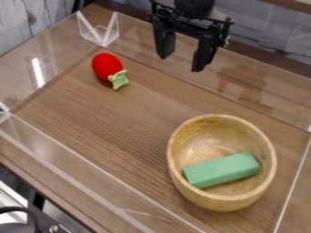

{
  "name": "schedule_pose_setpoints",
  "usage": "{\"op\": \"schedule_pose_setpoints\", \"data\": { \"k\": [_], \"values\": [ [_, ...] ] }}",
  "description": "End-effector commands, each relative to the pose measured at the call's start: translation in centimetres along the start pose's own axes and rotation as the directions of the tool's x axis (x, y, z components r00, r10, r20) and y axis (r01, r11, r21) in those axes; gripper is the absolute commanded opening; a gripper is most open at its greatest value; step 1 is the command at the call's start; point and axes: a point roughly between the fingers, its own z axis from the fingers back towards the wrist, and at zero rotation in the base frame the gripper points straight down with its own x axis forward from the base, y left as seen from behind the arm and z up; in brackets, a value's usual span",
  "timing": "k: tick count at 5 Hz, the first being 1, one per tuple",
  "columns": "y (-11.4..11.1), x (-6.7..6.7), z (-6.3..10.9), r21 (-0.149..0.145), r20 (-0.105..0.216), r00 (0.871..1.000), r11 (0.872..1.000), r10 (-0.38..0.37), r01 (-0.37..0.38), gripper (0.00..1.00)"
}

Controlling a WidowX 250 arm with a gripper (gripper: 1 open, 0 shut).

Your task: Move the red fruit to the right side of the table

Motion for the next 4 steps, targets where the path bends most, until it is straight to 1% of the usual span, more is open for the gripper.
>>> {"op": "schedule_pose_setpoints", "data": {
  "k": [1, 2, 3, 4],
  "values": [
    [0.3, -0.4, -1.2, -0.005, -0.032, 0.995, 0.996, 0.09, -0.09, 1.0],
    [2.6, -0.6, -1.5, -0.024, -0.015, 0.965, 0.965, 0.262, -0.263, 1.0],
    [5.8, -0.9, -1.8, -0.061, 0.008, 0.891, 0.889, 0.454, -0.453, 1.0],
    [10.4, -1.2, -2.2, -0.096, 0.017, 0.808, 0.806, 0.588, -0.584, 1.0]
  ]
}}
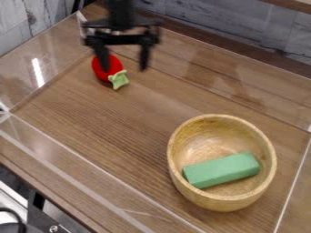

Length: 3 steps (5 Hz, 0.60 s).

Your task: Move the red fruit to the right side of the table

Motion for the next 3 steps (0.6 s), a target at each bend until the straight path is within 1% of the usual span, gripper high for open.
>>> {"op": "schedule_pose_setpoints", "data": {
  "k": [1, 2, 3],
  "values": [
    [2.6, 2.9, 0.6, -0.059, 0.042, 0.99, 0.989, 0.136, -0.133, 1.0],
    [3.2, 3.7, 0.4, -0.096, 0.046, 0.965, 0.962, 0.259, -0.254, 1.0],
    [3.1, 4.3, 0.3, -0.127, 0.051, 0.945, 0.941, 0.323, -0.314, 1.0]
  ]
}}
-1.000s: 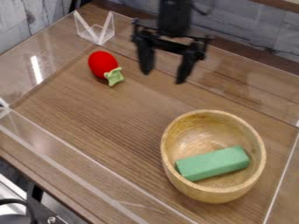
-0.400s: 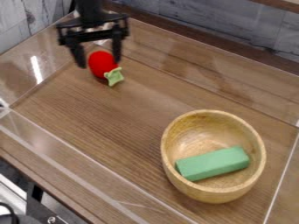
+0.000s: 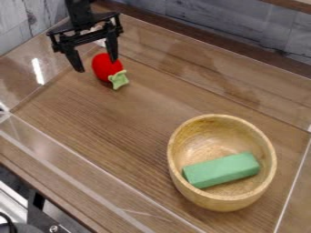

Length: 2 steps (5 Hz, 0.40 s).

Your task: Move the red fruit to the right side of the table

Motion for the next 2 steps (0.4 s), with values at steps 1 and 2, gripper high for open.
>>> {"op": "schedule_pose_setpoints", "data": {
  "k": [1, 2],
  "values": [
    [-0.5, 1.4, 1.4, -0.044, 0.065, 0.997, 0.998, 0.052, -0.049, 1.0],
    [-0.7, 2.1, -0.1, -0.065, 0.075, 0.99, 0.991, 0.118, -0.113, 1.0]
  ]
}}
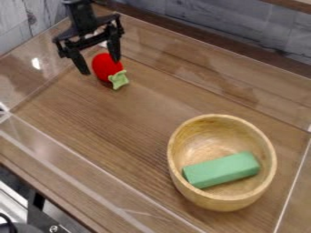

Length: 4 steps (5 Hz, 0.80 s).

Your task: Move the red fruit to the right side of the table

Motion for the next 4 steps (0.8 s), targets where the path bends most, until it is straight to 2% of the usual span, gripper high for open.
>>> {"op": "schedule_pose_setpoints", "data": {
  "k": [1, 3, 4],
  "values": [
    [-0.7, 1.2, 0.0, -0.041, 0.056, 0.997, 0.998, 0.054, -0.052, 1.0],
    [-3.0, 1.6, -0.8, -0.066, 0.103, 0.972, 0.976, 0.211, -0.205, 1.0],
    [-2.9, 2.1, -0.4, -0.068, 0.122, 0.98, 0.986, 0.158, -0.15, 1.0]
  ]
}}
